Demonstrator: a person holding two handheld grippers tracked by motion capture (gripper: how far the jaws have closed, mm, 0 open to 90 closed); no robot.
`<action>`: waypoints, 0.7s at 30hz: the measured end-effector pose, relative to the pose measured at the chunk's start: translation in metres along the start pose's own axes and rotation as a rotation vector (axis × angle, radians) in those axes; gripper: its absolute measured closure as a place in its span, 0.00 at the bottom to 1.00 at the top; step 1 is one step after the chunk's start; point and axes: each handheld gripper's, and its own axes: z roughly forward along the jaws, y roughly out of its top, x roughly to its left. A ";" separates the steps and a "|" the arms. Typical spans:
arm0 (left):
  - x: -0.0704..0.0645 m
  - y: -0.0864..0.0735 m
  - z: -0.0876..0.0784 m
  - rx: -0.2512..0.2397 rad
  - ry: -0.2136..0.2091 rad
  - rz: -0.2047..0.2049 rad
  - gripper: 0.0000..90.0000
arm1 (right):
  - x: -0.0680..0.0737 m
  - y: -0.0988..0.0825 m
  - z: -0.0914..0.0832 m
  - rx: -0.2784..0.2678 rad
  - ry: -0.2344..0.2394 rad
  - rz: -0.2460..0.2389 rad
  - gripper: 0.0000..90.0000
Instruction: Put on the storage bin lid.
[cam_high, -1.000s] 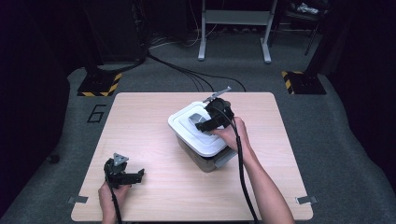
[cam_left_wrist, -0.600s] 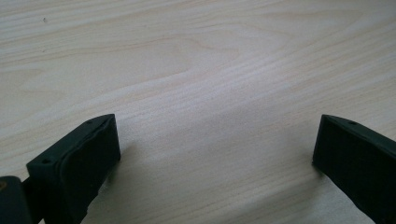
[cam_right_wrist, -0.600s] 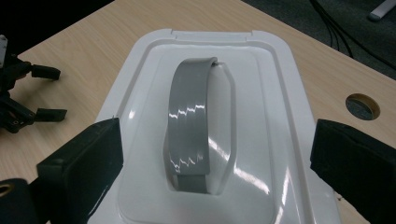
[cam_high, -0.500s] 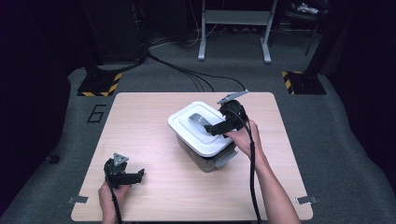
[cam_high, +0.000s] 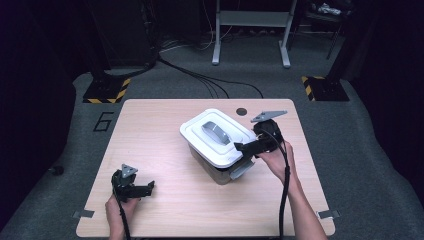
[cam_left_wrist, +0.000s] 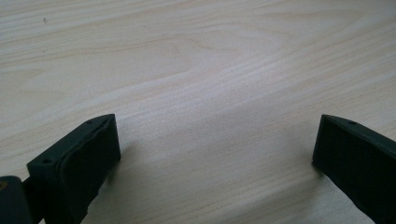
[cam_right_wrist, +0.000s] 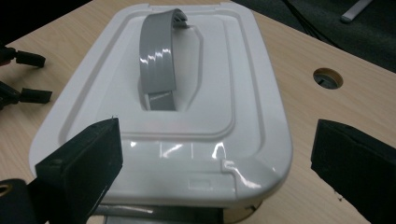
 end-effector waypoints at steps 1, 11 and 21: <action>0.000 0.000 0.000 0.000 0.000 0.000 0.01 | -0.001 -0.004 -0.002 -0.002 -0.006 0.000 0.02; 0.000 0.000 0.000 0.000 0.000 0.000 0.01 | -0.017 -0.062 -0.018 0.021 -0.068 0.066 0.01; 0.000 0.000 0.000 0.001 0.000 0.000 0.01 | -0.038 -0.125 -0.007 0.054 -0.092 0.173 0.00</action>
